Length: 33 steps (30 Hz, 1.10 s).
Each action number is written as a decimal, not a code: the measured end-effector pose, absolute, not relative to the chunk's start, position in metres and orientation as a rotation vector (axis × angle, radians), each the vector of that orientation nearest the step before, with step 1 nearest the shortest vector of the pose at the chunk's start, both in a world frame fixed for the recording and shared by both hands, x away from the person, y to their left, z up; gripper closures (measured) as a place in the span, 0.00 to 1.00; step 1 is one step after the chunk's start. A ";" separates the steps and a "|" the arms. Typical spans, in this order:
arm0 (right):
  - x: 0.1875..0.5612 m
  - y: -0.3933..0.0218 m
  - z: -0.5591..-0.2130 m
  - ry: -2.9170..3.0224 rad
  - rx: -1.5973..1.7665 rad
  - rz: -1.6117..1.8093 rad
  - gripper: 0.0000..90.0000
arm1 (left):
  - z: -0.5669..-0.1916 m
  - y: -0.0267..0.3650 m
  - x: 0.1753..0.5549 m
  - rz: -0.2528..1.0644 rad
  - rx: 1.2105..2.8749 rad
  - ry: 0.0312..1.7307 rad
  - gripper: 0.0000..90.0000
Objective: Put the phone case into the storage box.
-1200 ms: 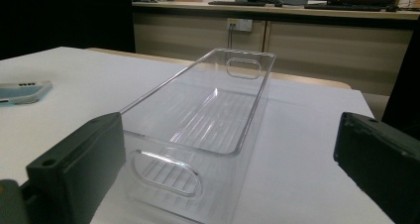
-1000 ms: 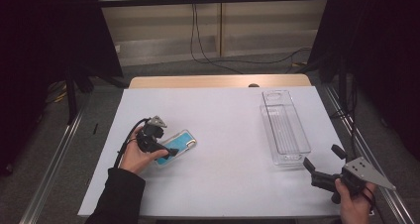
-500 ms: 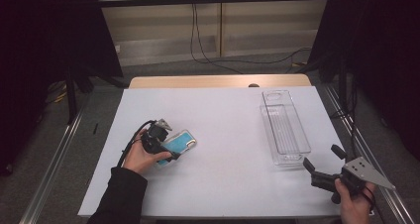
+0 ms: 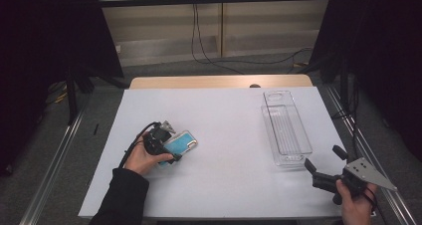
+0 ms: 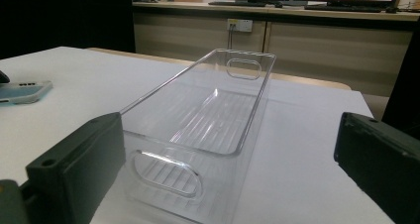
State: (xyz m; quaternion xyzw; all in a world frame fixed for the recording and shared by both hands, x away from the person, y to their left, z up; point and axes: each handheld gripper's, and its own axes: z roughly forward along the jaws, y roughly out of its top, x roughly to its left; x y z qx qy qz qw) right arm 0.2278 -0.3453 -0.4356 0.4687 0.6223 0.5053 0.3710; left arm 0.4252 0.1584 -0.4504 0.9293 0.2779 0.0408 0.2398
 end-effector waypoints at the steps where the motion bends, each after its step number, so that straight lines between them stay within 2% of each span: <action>1: 0.228 -0.345 -0.436 1.597 1.203 1.296 0.00 | -0.450 0.158 0.425 0.116 2.554 0.755 0.08; 10: 0.228 -0.345 -0.436 1.601 1.203 1.295 0.00 | -0.449 0.156 0.426 0.102 2.571 0.765 0.10; 15: 0.228 -0.344 -0.436 1.601 1.201 1.296 0.00 | -0.447 0.156 0.424 0.095 2.573 0.737 0.19; 33: 0.228 -0.345 -0.436 1.599 1.201 1.302 0.00 | -0.445 0.155 0.422 0.105 2.550 0.795 0.19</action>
